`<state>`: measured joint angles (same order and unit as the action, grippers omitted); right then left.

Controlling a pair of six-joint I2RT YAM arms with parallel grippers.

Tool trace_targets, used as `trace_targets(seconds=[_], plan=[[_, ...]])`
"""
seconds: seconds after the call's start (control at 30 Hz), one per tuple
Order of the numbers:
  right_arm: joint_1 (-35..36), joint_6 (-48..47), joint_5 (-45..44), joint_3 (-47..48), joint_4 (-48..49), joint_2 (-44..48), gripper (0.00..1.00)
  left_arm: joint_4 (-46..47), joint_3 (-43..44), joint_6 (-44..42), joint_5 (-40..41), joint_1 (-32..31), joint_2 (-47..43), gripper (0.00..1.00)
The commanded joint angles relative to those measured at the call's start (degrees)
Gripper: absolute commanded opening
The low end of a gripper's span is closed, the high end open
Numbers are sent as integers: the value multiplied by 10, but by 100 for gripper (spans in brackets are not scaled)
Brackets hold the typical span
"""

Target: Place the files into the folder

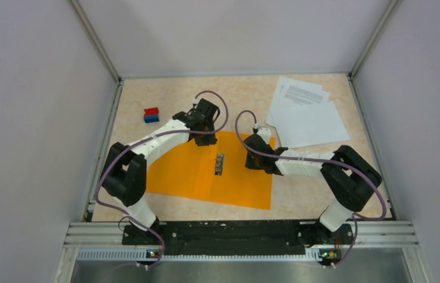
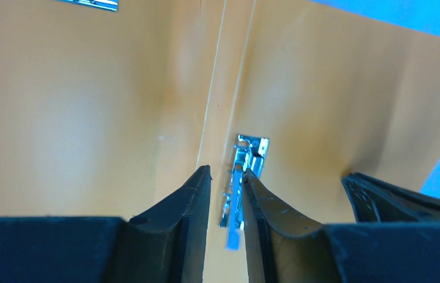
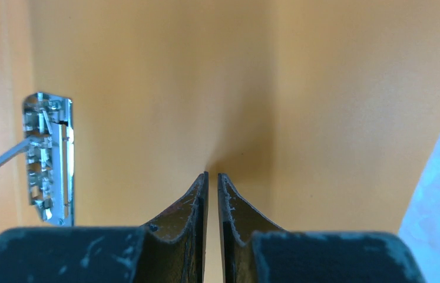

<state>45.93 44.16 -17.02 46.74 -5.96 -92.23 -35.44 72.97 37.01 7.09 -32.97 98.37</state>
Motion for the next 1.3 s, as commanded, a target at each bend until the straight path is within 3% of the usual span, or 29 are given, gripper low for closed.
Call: trace_targets(seconds=[0.0,0.1,0.33,0.57,0.7,0.8,0.9,1.27], plan=[[-21,-6,38,0,45,-51,11,-23,-10,-12,18,0,-63,32],[-39,-26,48,22,54,-87,11,-13,-76,-5,13,-1,-116,30],[-70,-64,68,105,48,-171,10,13,-196,12,-25,-12,-192,15],[-72,-78,73,156,41,-219,10,96,-249,65,-77,-52,-170,9],[-73,-85,77,173,38,-230,10,142,-234,94,-92,-56,-139,9],[-76,-84,85,174,35,-214,10,153,-211,108,-45,-55,-118,9],[-78,-86,90,175,25,-180,10,147,-182,114,-13,-47,-98,9],[-81,-94,87,183,-31,-53,10,129,-78,108,-12,-9,3,8]])
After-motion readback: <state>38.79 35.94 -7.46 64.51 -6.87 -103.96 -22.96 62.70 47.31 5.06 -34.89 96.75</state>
